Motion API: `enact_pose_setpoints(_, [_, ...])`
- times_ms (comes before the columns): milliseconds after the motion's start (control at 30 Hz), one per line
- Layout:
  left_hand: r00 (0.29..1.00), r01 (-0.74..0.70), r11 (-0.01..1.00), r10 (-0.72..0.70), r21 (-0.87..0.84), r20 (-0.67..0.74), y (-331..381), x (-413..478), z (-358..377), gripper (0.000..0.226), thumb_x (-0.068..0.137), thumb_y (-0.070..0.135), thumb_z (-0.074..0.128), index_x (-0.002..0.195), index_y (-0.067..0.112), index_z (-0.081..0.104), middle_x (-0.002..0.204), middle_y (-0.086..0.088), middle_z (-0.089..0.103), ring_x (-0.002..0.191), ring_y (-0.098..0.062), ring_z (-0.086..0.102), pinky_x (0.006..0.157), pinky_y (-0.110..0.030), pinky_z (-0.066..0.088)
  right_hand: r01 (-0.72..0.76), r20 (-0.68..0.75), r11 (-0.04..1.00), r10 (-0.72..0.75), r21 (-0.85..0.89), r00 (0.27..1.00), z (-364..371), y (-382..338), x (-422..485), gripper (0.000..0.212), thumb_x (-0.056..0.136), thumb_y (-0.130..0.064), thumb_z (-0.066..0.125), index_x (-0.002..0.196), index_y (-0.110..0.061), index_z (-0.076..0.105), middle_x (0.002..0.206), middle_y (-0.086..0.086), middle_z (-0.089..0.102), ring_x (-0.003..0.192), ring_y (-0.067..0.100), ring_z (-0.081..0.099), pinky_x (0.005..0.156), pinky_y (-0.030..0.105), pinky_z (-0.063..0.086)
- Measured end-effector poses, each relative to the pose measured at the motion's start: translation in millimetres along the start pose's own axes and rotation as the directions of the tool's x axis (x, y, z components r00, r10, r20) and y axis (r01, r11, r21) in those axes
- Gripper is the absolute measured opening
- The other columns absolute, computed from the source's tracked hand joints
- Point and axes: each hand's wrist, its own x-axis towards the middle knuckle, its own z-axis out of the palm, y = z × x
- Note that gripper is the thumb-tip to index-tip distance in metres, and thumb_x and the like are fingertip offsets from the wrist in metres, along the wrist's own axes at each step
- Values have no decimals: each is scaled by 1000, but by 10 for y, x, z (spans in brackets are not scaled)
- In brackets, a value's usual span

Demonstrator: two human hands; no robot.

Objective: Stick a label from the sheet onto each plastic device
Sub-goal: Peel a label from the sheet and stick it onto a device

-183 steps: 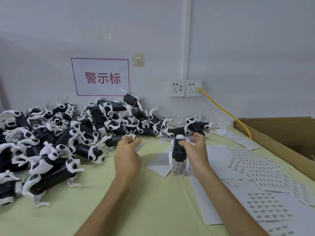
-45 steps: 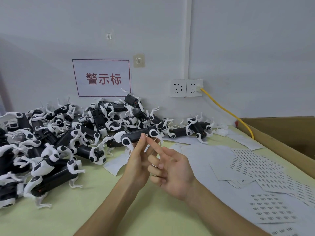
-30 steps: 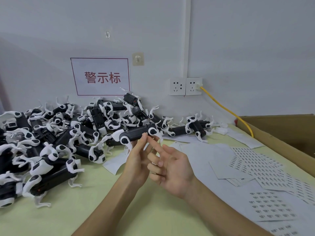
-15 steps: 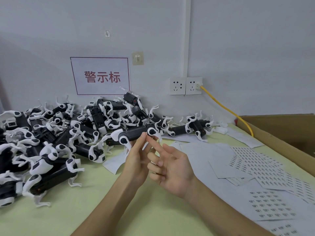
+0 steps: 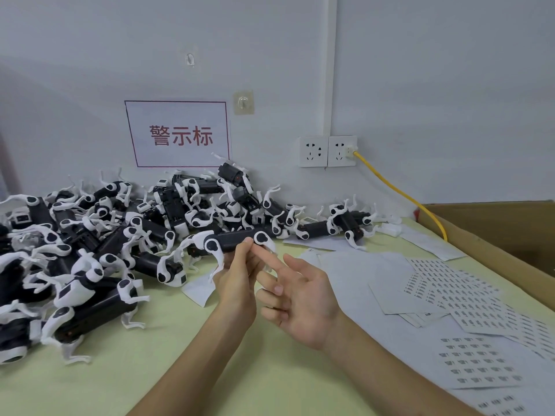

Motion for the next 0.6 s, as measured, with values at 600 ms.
enact_pose_setpoints(600, [983, 20, 998, -10, -52, 185, -8, 111, 16, 38, 102, 45, 55, 88, 11, 64, 70, -1, 71, 63, -13, 69, 60, -21, 57, 289, -205, 955, -297, -67, 933, -23, -289, -53, 42, 79, -33, 56, 110, -13, 76, 59, 0, 30, 48, 13, 22, 47, 25, 18])
